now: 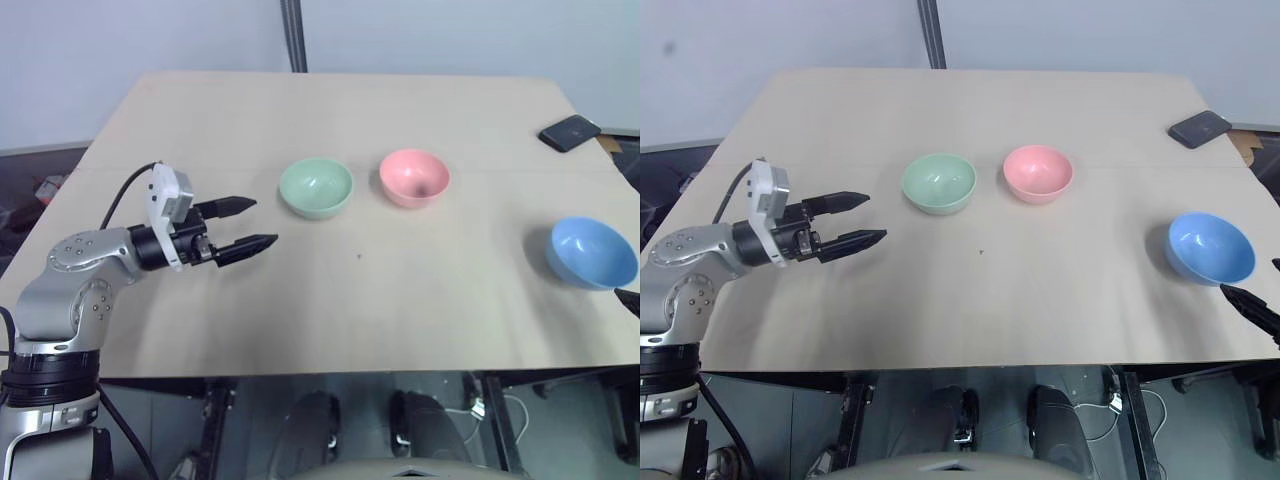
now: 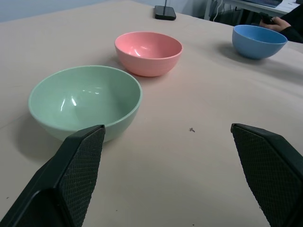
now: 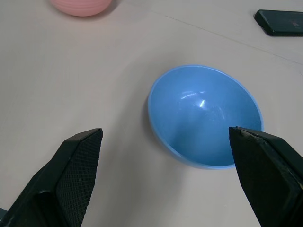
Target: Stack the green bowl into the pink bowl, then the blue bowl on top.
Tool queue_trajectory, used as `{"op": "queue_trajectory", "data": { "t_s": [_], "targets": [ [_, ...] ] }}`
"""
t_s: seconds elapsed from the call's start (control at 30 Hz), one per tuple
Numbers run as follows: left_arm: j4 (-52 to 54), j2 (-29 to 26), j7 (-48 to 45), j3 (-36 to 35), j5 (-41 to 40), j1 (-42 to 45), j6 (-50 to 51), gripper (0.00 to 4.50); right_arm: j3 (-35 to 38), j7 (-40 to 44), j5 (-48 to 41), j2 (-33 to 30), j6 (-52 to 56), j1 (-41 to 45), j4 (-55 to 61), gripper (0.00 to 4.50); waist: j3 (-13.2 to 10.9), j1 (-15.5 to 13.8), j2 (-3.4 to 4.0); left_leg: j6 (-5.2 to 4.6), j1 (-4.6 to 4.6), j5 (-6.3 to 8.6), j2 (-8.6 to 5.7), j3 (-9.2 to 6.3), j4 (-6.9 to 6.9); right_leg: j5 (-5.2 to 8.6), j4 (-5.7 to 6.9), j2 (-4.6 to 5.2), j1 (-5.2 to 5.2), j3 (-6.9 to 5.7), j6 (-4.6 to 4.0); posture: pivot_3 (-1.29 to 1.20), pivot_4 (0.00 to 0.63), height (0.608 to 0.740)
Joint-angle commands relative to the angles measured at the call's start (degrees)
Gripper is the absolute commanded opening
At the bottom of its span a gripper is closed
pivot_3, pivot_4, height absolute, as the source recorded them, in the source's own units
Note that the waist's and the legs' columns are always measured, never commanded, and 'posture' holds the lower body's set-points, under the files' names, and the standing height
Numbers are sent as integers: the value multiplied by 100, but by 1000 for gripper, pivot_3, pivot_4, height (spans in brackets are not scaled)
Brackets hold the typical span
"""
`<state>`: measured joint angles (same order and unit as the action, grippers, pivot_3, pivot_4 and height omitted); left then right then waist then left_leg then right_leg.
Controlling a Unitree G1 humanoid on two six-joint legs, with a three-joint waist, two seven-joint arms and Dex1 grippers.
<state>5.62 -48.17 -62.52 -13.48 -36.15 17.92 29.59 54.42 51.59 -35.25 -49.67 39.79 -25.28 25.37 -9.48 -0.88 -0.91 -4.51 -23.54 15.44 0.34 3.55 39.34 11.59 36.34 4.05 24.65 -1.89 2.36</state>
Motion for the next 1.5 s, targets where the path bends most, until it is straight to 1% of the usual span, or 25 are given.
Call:
{"op": "queue_trajectory", "data": {
  "t_s": [0.03,0.2,0.3,0.43,0.57,0.63,0.7,0.77,0.83,0.9,0.97,1.03,1.1,1.17,1.23,1.33,1.37,1.4,1.43,1.47,1.5],
  "targets": [
    [44,-8,0,-106,-108,180,34,4500,-13,-67,38,-29,-154,126,76,4468,0,0,0,0,0,0,0,0,0,0,0,0,0,0,0,0,150,739],
    [21,182,76,-32,-206,423,175,4500,-649,-644,253,96,-72,475,414,4468,0,0,-1,0,1,0,0,0,2,0,2,0,-1,1,0,0,150,739],
    [25,202,64,-13,-215,454,186,4500,-937,-768,333,88,-86,586,498,4468,0,3,-1,19,-2,-11,0,0,2,-4,4,-2,3,0,7,0,150,739],
    [58,258,27,-6,-216,458,180,4500,-1337,-811,441,-14,-135,860,416,4468,0,4,-1,20,-2,-12,-1,2,2,-9,3,-2,3,1,15,0,150,739],
    [306,314,-221,186,-230,385,73,4500,-2208,-828,711,-252,-226,1540,103,4468,1,20,-1,20,0,-12,-1,4,3,-9,4,-3,2,1,14,0,150,739],
    [430,354,-322,201,-333,313,96,4500,-2680,-833,828,-264,-369,2003,-77,4468,0,21,-1,19,3,-12,-2,7,3,-4,7,-2,2,5,6,0,150,739],
    [477,401,-306,210,-323,265,58,4500,-3224,-824,961,-256,-479,2563,-260,4468,0,21,-1,21,-1,-13,-1,7,3,-4,9,-3,7,4,6,0,150,739],
    [506,485,-148,178,-326,229,95,4500,-3860,-718,1192,-154,-825,3225,-525,4468,-1,27,2,21,-2,-14,-1,8,3,-9,10,-3,10,5,13,0,150,739],
    [592,540,-27,170,-320,154,126,4500,-4512,-579,1534,-28,-1262,3881,-913,4468,-2,52,1,21,2,-14,-1,10,4,-9,12,-5,9,8,14,0,150,739],
    [673,581,76,145,-322,47,148,4500,-5232,-483,2131,163,-1872,4633,-1594,4468,-1,50,0,21,0,-14,-2,10,5,-10,13,-5,10,8,15,0,150,739],
    [786,599,131,92,-368,-82,153,4500,-5922,-385,2766,445,-2613,5443,-2461,4468,-2,74,0,22,-1,-14,-2,11,5,-13,12,-5,11,8,19,0,150,739],
    [1009,558,69,-55,-493,-331,144,4500,-6521,-313,3293,985,-3293,6479,-3739,4468,-4,116,-2,22,-6,-15,-3,13,6,-13,12,-5,15,8,19,0,150,739],
    [1147,489,-31,-156,-513,-533,55,4500,-6841,-214,3605,1352,-3788,7140,-4741,4468,-8,188,0,24,-6,-16,-3,17,7,-15,14,-5,21,13,19,0,150,739],
    [1236,437,-64,-245,-515,-663,-5,4500,-7074,-164,3922,1573,-4338,7595,-5618,4468,-8,137,-2,26,-20,-17,-3,9,6,-15,22,-4,35,5,18,0,150,739],
    [1365,332,-86,-403,-548,-860,-12,4500,-7293,-67,4159,1857,-4636,8047,-6490,4468,-9,147,-1,28,-20,-17,-3,3,5,-14,26,-2,36,-2,17,0,150,739],
    [1566,241,-13,-637,-605,-1171,14,4500,-7476,156,4406,2071,-4993,8480,-7468,3692,-11,154,1,28,-28,-17,-8,2,-3,-15,16,3,37,-3,17,0,150,739],
    [1629,232,15,-693,-613,-1254,9,4500,-7490,149,4467,2119,-5111,8588,-7711,3325,-11,161,2,28,-28,-17,-8,2,-3,-15,14,4,37,-3,17,0,150,739],
    [1695,245,71,-747,-639,-1316,24,4500,-7494,133,4529,2154,-5226,8676,-7905,2765,-11,160,2,28,-28,-17,-9,2,-3,-15,14,4,37,-2,17,0,150,739],
    [1764,269,135,-801,-674,-1382,42,4500,-7502,132,4582,2182,-5344,8751,-8061,2445,-12,162,3,28,-28,-16,-9,1,-3,-15,16,6,38,-3,16,0,150,739],
    [1823,289,183,-842,-701,-1446,53,4500,-7498,113,4626,2212,-5448,8813,-8191,1888,-12,165,3,29,-27,-17,-9,0,-3,-15,17,6,38,-3,16,0,150,739],
    [1887,312,222,-863,-711,-1523,46,4500,-7492,100,4664,2243,-5535,8865,-8296,1442,-13,175,5,31,-25,-18,-8,-1,-3,-15,19,6,37,-4,16,0,150,739]
  ]
}}
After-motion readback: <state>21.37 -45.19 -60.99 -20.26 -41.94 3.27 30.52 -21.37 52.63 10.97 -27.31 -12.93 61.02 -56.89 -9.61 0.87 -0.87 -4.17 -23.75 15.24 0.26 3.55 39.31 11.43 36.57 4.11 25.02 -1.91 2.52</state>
